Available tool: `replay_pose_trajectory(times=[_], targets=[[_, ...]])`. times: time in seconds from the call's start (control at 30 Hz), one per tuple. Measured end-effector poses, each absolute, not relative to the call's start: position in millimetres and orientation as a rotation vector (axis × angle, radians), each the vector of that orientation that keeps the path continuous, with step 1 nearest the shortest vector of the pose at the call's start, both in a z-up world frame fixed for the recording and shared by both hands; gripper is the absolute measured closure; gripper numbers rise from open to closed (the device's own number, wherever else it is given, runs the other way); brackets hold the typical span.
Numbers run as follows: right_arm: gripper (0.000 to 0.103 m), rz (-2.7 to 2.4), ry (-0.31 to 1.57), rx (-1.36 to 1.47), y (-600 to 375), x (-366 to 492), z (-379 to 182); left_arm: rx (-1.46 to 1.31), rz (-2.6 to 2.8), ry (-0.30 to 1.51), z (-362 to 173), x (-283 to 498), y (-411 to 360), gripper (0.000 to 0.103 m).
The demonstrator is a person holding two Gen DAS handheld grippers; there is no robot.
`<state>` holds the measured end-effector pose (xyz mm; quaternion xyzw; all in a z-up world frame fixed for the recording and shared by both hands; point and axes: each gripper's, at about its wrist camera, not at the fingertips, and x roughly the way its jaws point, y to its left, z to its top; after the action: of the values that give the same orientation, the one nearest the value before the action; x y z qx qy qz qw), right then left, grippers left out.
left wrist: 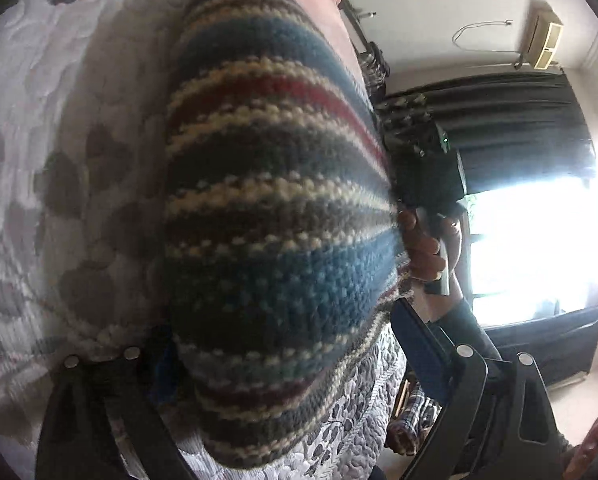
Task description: Fold small clothes
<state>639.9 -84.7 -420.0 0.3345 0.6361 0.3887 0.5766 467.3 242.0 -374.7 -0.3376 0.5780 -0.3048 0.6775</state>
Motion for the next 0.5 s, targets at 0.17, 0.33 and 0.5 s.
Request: replay_pose_trajectory(times=[0.17, 0.33, 0.5], targets=[[0.051, 0.875, 1.463, 0.8, -82.2, 639.5, -415.9, -0.724, -0.611, 1.341, -370.2, 473.1, 238.5, 0.027], [0.057, 0.864, 1.402, 0.829, -90.1, 627.3, -406.3, -0.713, -0.599, 1.374, -366.8, 473.3, 235.4, 0.047], [0.059, 0.855, 1.371, 0.857, -87.9, 619.6, -392.0, -0.693, -0.627, 1.363, -353.1, 466.7, 241.4, 0.056]])
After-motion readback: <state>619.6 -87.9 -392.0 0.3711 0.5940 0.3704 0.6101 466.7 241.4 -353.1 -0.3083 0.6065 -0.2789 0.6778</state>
